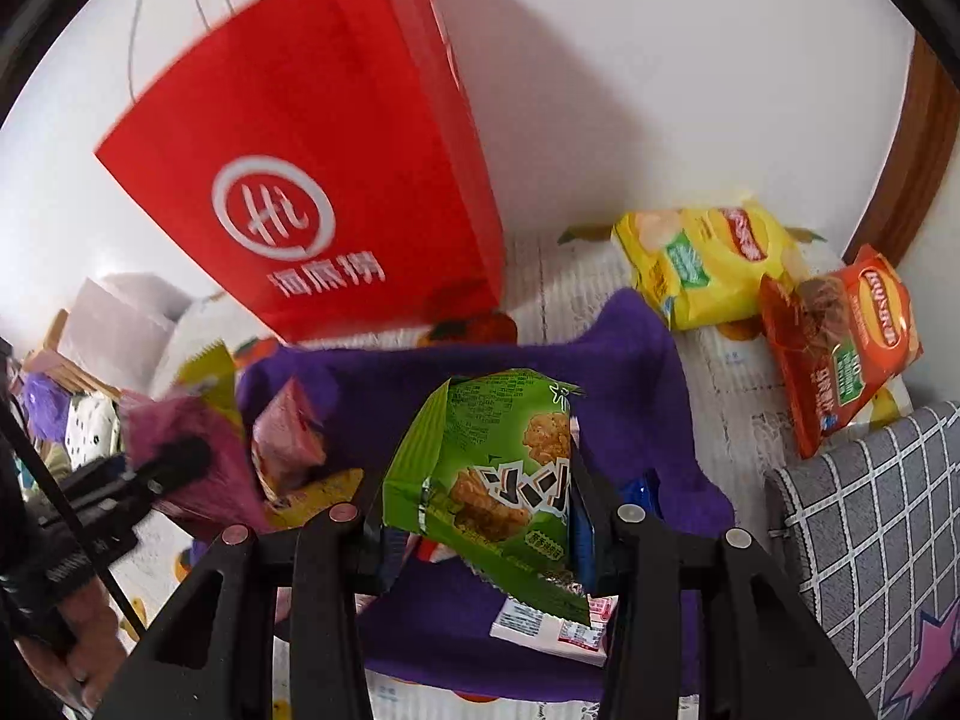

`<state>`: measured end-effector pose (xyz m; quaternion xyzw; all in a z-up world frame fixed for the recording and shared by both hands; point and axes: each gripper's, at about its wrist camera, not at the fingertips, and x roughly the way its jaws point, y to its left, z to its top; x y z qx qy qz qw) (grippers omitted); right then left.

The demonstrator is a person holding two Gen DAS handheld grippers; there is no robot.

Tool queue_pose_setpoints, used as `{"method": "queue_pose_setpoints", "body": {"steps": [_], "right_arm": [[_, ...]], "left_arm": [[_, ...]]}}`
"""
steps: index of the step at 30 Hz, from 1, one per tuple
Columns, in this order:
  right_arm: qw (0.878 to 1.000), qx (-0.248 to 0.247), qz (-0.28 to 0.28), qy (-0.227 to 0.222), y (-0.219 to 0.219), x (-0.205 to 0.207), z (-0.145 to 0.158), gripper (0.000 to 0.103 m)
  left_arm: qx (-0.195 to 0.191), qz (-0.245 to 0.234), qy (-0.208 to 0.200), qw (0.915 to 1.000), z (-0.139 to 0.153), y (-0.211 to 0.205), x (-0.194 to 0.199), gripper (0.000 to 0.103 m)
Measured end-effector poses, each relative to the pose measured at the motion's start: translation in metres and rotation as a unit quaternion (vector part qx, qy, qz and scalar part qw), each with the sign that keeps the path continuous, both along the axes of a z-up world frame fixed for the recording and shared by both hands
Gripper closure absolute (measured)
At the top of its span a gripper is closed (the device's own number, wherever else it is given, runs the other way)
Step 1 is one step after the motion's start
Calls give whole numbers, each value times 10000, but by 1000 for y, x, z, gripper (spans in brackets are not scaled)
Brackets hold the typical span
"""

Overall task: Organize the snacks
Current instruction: 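Carry the pink bag with the left tool while the right tool carries the green bag to the towel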

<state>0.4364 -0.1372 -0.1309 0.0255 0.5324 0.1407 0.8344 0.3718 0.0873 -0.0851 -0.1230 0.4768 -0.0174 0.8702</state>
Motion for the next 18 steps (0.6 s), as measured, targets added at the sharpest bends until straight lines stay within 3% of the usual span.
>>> {"method": "queue_pose_setpoints", "body": {"steps": [7,18], "right_arm": [[9984,38,168,539,13,8,-32,60],[9959,-76,364,821,31,10,-52,59]], "left_arm": [[-16,100,93,9999,-5,6,3,58],[-88,-18,123,9999,-7,2,4,58]]}}
